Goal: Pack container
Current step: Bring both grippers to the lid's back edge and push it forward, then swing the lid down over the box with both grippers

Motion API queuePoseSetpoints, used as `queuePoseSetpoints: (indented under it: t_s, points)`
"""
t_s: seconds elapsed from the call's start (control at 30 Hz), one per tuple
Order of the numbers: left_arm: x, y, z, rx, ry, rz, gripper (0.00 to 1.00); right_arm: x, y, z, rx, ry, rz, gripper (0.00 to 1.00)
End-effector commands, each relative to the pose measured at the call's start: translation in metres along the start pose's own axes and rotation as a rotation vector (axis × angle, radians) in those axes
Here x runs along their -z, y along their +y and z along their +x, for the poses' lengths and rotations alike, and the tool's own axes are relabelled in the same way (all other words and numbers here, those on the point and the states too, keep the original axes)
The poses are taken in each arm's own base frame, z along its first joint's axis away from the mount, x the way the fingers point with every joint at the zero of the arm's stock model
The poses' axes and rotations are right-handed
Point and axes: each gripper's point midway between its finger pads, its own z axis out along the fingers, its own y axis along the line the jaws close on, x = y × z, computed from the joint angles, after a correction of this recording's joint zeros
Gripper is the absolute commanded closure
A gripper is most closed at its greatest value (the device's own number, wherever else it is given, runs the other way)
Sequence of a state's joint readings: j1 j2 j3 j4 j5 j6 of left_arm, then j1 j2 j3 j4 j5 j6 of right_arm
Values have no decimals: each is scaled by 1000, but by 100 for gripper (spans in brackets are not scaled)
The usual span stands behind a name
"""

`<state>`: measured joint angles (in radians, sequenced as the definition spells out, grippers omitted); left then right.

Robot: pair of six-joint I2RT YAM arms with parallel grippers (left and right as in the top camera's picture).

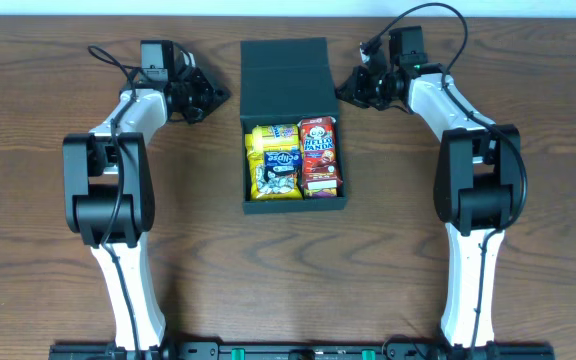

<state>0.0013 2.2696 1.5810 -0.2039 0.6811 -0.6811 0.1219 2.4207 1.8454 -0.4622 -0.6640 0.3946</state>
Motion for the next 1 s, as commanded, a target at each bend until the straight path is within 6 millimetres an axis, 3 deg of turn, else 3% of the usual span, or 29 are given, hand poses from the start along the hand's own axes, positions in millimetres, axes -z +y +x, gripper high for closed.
queuePoseSetpoints:
  t_s: [0.0, 0.4, 0.67, 0.97]
  points:
    - [-5, -4, 0, -2, 6, 7, 94, -3, 0, 2, -33, 13, -22, 99]
    - [-18, -24, 20, -17, 70, 70, 94, -16, 10, 14, -36, 58, -80, 99]
    - [-17, -29, 25, -33, 99, 98, 94, -13, 38, 7, 36, 47, -222, 99]
    - [8, -63, 9, -185, 114, 190, 94, 11, 84, 0, 218, 38, -510, 99]
